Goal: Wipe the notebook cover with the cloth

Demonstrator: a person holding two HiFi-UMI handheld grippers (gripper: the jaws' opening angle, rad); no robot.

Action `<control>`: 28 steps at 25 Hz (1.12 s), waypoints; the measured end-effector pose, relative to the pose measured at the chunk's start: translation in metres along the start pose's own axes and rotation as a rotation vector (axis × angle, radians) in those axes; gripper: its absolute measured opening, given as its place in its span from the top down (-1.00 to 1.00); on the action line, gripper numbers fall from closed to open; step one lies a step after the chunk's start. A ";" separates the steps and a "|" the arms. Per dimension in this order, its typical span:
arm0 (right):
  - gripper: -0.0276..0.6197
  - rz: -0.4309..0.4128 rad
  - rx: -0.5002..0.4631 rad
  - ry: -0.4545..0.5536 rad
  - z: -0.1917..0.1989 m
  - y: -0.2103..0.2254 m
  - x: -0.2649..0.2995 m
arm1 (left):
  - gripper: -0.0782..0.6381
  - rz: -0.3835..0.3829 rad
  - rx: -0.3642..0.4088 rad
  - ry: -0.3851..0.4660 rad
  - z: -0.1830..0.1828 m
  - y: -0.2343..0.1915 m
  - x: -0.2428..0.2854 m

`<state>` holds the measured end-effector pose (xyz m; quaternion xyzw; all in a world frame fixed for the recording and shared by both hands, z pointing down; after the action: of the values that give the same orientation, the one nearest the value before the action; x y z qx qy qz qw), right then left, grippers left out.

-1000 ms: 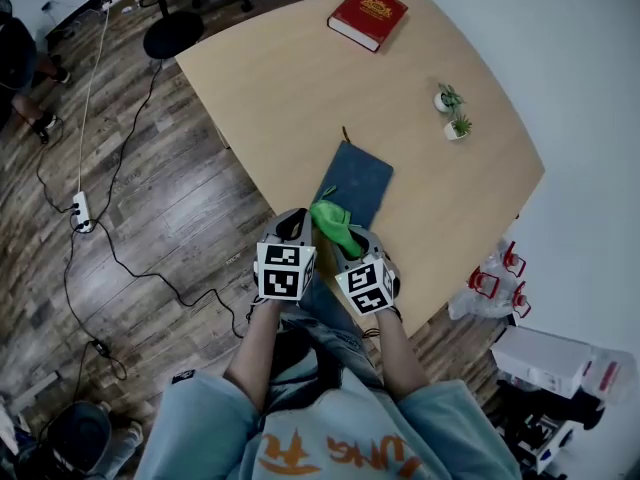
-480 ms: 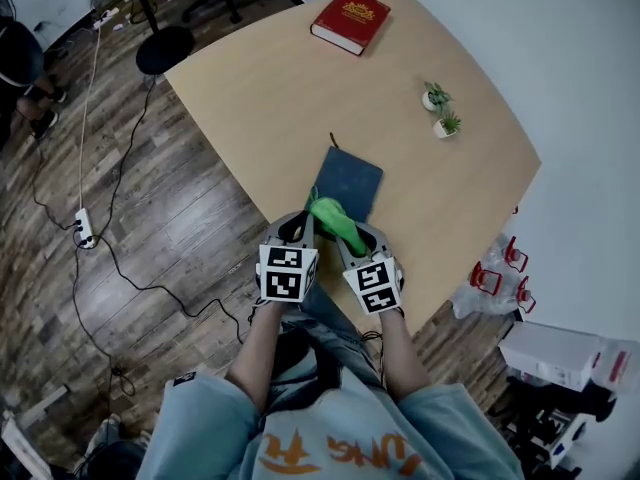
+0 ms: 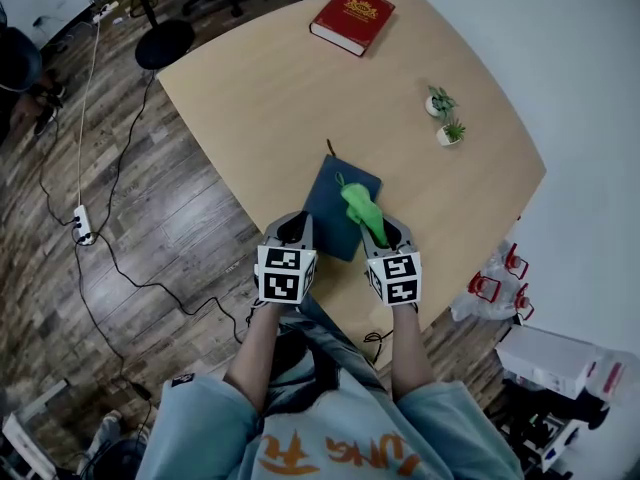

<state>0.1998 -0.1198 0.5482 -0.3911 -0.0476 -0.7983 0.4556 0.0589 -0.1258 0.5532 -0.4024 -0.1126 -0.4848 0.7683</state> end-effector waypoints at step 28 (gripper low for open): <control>0.57 0.034 -0.089 -0.088 0.008 0.053 0.060 | 0.72 -0.036 0.005 -0.106 0.010 -0.020 0.057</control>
<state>0.2285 -0.1880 0.5790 -0.4466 -0.0255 -0.7737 0.4486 0.0729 -0.1598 0.6025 -0.4233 -0.1616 -0.4764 0.7535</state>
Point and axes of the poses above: the fingertips, and each gripper's own axes: x forward along the fingers, y to its right, z out of its underside, the point moved 1 cm from there along -x, backward along the fingers, and after that the axes turned 14 degrees about -x, right-handed, at the moved point
